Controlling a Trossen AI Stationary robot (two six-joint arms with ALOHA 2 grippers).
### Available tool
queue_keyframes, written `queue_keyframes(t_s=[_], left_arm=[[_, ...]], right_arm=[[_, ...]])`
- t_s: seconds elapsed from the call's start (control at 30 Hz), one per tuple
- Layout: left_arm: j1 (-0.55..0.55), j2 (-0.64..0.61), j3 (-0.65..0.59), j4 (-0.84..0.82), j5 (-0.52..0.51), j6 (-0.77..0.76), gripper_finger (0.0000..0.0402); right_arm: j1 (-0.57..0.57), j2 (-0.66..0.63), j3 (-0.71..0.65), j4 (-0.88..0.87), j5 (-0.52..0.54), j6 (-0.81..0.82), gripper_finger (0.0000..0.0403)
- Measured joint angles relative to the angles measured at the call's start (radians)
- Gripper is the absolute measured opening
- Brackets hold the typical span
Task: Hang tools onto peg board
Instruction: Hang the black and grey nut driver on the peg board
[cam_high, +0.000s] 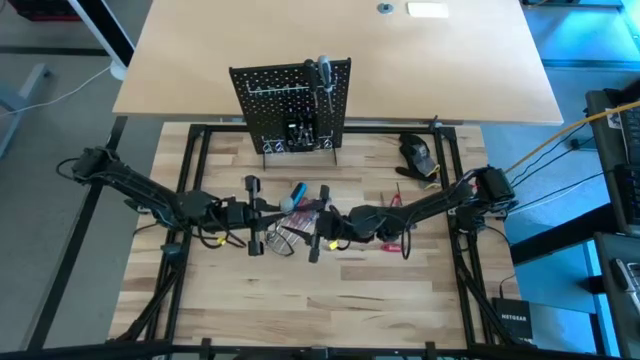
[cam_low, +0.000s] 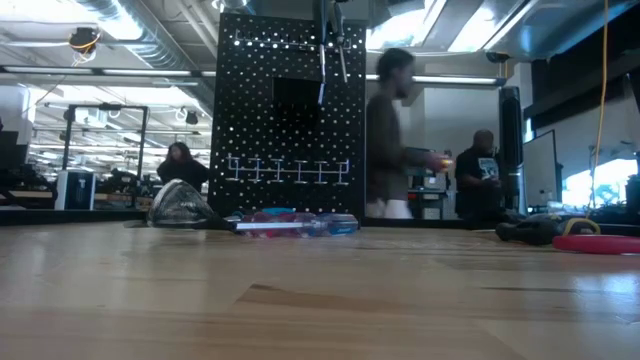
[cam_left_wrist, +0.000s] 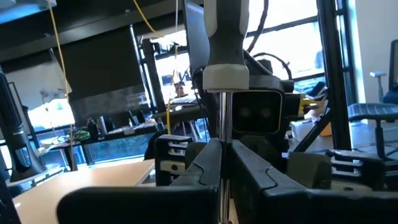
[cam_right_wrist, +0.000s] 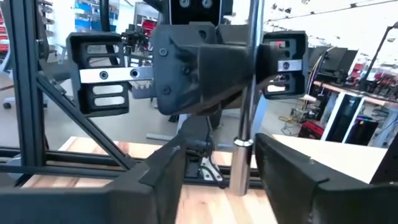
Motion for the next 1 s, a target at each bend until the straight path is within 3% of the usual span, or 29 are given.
queue_keyframes(t_s=[0.3, 0.47, 0.73, 1.0], left_arm=[[-0.002, 0.0, 0.0, 0.011, 0.001, 0.0, 0.0007], [-0.001, 0.0, 0.0, 0.01, 0.001, 0.008, 0.0007], [-0.001, 0.0, 0.0, 0.012, -0.004, 0.008, 0.0007], [0.0, 0.0, 0.0, 0.006, -0.094, 0.013, 0.0007]], right_arm=[[-0.008, 0.009, 0.0, 0.028, 0.026, -0.017, 0.0084], [-0.009, 0.016, 0.0, 0.047, 0.038, -0.021, 0.0054], [-0.006, 0.018, 0.007, 0.048, 0.104, -0.023, 0.006], [-0.005, 0.018, 0.021, 0.025, 0.244, -0.021, 0.0128]])
